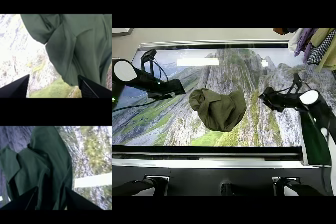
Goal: Fold the clothes and pants, and hang the long-sleeved shirts on hangers.
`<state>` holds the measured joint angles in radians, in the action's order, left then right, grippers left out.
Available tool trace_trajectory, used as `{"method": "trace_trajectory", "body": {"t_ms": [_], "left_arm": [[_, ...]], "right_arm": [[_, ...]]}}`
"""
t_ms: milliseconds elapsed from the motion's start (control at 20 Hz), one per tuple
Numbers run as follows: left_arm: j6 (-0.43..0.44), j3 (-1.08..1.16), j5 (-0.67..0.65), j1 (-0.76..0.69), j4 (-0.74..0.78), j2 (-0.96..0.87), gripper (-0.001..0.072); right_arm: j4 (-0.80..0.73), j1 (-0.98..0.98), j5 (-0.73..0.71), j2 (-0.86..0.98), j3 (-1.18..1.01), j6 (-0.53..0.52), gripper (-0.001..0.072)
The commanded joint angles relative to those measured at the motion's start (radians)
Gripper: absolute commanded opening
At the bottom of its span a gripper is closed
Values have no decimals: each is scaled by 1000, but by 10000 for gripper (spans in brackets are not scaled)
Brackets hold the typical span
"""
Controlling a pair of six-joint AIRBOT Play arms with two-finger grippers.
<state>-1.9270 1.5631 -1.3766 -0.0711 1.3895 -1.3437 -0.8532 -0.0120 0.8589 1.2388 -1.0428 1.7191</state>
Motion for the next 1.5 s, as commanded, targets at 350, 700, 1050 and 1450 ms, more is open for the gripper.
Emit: {"method": "trace_trajectory", "body": {"t_ms": [350, 700, 1050, 1450], "left_arm": [[51, -1, -18, 157, -3, -102, 720], [125, -1, -22, 233, -14, -120, 720], [217, -120, 79, 240, -140, -136, 719], [360, -269, 268, 239, -466, -343, 583]], "right_arm": [[336, -56, 3, 474, -133, -500, 449], [412, 54, -59, 547, -133, -582, 449], [438, 90, -60, 547, -133, -597, 43], [429, 90, -24, 475, -133, -606, 30]]}}
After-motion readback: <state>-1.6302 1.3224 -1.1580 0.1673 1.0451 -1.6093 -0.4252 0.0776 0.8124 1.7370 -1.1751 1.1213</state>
